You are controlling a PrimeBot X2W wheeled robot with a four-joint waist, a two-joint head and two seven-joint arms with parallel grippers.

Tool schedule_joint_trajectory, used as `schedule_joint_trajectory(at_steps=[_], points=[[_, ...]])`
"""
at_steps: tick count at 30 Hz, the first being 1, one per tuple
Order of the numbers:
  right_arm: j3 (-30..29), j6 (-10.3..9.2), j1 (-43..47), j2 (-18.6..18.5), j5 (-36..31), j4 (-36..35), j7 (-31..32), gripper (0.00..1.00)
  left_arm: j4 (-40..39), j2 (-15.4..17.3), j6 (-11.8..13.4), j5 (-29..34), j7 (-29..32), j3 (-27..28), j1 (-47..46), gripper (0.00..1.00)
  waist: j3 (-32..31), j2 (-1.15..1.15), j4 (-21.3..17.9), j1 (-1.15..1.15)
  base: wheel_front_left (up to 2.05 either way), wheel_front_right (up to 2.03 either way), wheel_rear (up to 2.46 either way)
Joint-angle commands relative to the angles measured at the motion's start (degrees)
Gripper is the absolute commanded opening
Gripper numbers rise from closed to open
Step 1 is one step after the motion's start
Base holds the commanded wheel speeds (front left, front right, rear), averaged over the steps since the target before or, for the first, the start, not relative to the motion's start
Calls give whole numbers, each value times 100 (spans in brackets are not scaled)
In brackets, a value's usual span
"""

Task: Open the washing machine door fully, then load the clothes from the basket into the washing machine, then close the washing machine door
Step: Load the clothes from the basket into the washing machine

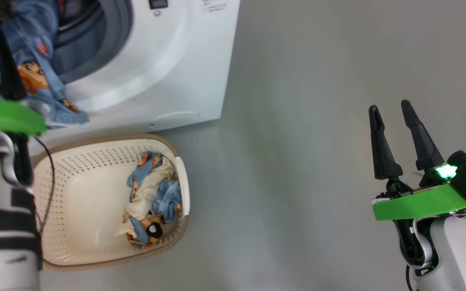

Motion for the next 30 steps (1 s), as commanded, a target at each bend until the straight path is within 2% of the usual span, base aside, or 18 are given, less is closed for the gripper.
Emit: schedule_joint_trajectory(at_steps=[1,17,30], points=[[83,32,91,-70,4,-116,-45,100,-185,216,-17,42,-29,113,119,100,-186,0,146,1,0,0,0],[86,32,577,-376,32,40,-45,100,-947,-179,-38,27,-29,-178,1980,100,-1105,0,597,1,0,0,0],[-56,32,1266,-467,47,70,-45,100,-1594,-416,-39,57,-29,-64,3468,100,-1883,0,796,1,0,0,0]])
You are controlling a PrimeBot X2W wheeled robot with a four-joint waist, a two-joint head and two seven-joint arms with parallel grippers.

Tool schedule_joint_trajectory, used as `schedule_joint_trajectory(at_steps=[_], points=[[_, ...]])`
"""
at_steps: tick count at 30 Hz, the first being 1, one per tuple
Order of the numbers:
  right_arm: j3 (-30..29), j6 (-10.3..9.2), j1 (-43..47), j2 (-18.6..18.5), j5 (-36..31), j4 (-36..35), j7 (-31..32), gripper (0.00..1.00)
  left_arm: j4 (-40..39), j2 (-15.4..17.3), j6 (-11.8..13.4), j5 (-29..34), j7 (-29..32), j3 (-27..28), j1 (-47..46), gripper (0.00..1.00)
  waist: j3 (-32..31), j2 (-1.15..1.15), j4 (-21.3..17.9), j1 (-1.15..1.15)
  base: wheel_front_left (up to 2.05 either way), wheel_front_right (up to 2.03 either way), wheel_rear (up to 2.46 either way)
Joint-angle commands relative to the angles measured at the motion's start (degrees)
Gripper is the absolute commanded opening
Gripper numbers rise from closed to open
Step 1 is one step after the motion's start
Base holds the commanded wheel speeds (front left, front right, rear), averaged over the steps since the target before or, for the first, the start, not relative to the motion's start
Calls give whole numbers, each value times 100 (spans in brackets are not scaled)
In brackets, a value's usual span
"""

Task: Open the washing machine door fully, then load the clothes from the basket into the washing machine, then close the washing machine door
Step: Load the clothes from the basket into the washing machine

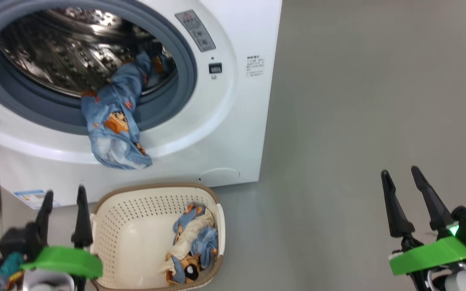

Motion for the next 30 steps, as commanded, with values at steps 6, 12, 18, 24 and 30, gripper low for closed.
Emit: schedule_joint_trajectory(at_steps=[6,12,18,24,30], points=[[-9,32,350,-114,50,-153,-45,100,-589,51,-28,71,-30,254,649,100,-448,0,194,1,0,0,0],[-59,32,507,-109,51,-166,-45,100,-956,1,-28,88,-30,337,1014,100,-536,0,226,1,0,0,0],[-99,32,591,-89,46,-190,-45,100,-1299,-67,-28,75,-30,467,1362,100,-567,0,233,1,0,0,0],[-126,32,596,-87,36,-210,-45,100,-1431,-116,-28,77,-30,502,1484,100,-543,0,241,1,0,0,0],[-139,32,566,-89,22,-230,-45,100,-1466,-146,-28,96,-30,530,1487,100,-471,0,227,1,0,0,0]])
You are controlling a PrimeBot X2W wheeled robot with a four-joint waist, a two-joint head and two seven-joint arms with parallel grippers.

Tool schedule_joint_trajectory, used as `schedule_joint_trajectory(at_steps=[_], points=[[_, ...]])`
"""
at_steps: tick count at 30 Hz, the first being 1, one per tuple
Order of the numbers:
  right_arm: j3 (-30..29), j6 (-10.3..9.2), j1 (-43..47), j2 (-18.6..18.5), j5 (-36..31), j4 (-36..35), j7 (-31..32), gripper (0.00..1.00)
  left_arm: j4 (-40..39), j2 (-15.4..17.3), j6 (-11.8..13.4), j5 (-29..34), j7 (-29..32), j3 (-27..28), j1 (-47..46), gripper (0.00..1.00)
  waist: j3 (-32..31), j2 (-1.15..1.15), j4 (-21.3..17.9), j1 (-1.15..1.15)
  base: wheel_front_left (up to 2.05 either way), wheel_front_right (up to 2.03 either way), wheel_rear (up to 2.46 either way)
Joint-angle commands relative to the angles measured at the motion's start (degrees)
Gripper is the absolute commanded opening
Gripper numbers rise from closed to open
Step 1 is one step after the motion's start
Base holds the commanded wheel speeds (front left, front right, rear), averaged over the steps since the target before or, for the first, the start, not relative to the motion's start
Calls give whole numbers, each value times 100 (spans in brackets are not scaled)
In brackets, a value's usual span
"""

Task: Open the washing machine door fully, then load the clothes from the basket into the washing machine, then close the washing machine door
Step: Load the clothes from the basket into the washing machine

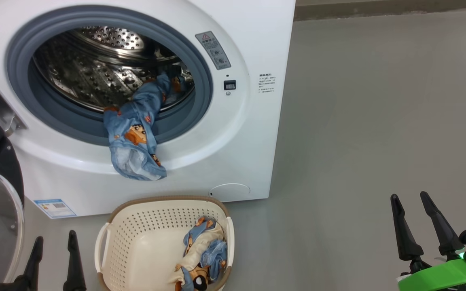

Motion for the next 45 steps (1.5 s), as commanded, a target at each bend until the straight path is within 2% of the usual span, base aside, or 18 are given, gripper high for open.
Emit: schedule_joint_trajectory(at_steps=[1,9,19,35,45], points=[[90,32,-94,-98,21,-162,-45,100,-192,62,-28,53,-30,201,-102,100,38,0,-9,0,0,0,0],[66,32,-271,-73,15,-215,-45,100,-72,34,-28,13,-30,189,-311,100,355,0,-46,0,0,0,0],[61,32,-783,35,10,-284,-45,100,443,35,-28,-174,-30,138,-1062,100,1191,0,-126,0,0,0,0],[122,32,-1487,166,-15,-369,-45,100,1534,393,-28,-405,-30,-136,-2627,100,2294,0,-290,0,0,0,0],[206,32,-1722,244,-5,-376,-45,100,2616,696,-29,-467,-30,-479,-3729,100,2745,0,-472,0,0,0,0]])
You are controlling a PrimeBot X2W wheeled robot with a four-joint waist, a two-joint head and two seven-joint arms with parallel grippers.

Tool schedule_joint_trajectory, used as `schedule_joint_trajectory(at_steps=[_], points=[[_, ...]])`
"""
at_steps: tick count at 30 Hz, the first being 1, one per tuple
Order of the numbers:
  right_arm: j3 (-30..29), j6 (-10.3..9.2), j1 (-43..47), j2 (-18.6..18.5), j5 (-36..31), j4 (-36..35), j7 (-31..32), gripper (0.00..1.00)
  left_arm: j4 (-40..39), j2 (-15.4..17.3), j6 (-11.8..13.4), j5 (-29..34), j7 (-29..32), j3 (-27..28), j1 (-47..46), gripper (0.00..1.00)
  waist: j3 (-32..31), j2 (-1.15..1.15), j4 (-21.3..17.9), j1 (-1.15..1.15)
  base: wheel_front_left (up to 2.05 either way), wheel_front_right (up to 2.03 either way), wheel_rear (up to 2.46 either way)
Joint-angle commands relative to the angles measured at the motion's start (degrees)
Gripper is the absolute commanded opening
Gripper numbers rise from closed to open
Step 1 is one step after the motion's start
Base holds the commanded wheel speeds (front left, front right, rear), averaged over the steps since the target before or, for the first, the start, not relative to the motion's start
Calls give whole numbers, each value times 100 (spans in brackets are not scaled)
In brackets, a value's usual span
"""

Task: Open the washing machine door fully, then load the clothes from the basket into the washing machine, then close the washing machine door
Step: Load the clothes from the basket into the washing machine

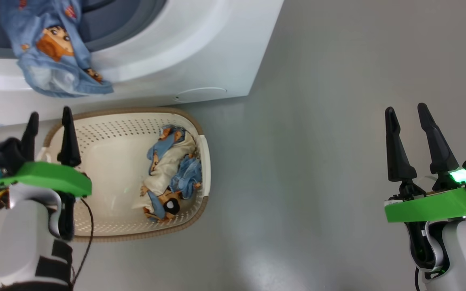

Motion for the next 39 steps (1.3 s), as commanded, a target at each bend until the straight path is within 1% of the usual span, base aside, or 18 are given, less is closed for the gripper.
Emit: schedule_joint_trajectory(at_steps=[1,15,19,27,28,29,30,32,33,34,35,39], points=[[133,32,-52,-27,-3,-155,-45,100,26,260,-29,-65,-30,86,-162,100,145,0,-125,-1,0,0,0],[152,32,-169,63,3,-218,-45,100,847,612,-29,-272,-30,-67,-1151,100,512,0,-428,-1,0,0,0],[180,32,-195,100,4,-231,-45,100,1100,747,-29,-237,-30,-3,-1395,100,583,0,-523,-1,0,0,0],[169,32,-215,147,9,-242,-45,100,1509,878,3,-81,-30,106,-1744,100,663,0,-647,-1,0,0,0],[165,32,-215,156,6,-246,-45,100,1568,896,8,-75,-30,128,-1780,98,668,0,-664,-1,0,0,0],[161,32,-215,166,3,-249,-45,100,1611,910,7,-67,-30,146,-1809,73,672,0,-678,-1,0,0,0],[158,32,-216,175,0,-251,-45,100,1643,923,7,-54,-30,158,-1833,44,676,0,-690,-1,0,0,0],[155,32,-218,190,-4,-252,-45,100,1686,945,6,-30,-30,182,-1869,15,678,0,-706,-1,0,0,0],[152,32,-219,196,-6,-253,-45,100,1697,952,5,-20,-30,193,-1882,7,680,0,-710,-1,0,0,0],[146,32,-221,200,-6,-252,-45,100,1692,958,4,-9,-30,206,-1892,2,681,0,-711,-1,0,0,0],[136,32,-224,204,-6,-251,-45,100,1684,959,3,0,-30,216,-1899,0,681,0,-706,-1,0,0,0],[92,32,-227,221,-8,-245,-45,100,1580,925,-5,37,-30,244,-1861,0,665,0,-649,-1,0,0,0]])
